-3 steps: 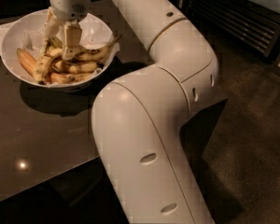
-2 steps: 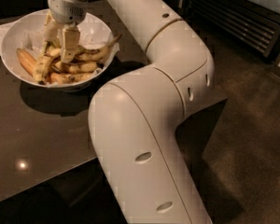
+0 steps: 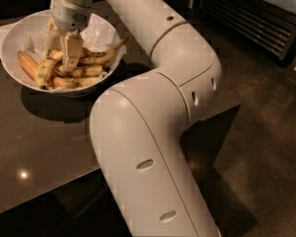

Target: Pick banana from white bowl

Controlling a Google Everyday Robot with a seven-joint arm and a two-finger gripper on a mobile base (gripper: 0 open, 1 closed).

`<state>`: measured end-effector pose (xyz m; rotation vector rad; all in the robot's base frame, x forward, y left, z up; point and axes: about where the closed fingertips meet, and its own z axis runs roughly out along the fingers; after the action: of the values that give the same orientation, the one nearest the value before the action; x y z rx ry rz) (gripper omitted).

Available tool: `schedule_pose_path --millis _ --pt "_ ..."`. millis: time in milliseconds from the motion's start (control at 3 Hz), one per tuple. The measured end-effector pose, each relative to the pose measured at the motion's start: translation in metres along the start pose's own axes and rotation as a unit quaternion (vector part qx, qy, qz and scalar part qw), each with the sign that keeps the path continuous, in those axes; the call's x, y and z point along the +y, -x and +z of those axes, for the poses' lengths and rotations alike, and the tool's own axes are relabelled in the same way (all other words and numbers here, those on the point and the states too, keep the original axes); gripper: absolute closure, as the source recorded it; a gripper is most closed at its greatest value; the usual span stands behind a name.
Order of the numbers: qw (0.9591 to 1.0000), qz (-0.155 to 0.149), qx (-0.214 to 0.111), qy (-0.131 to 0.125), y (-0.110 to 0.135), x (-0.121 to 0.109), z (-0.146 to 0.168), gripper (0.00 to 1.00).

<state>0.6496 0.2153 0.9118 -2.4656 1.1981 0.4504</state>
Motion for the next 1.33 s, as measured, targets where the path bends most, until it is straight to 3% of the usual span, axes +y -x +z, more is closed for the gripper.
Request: schedule_pose_path --millis 1000,1333 --pt "0.9998 0.018 0.001 0.013 -0.015 0.005 0.011 0.38" --pt "0.9994 0.022 0.021 0.017 -0.024 0.009 0.013 0.56"
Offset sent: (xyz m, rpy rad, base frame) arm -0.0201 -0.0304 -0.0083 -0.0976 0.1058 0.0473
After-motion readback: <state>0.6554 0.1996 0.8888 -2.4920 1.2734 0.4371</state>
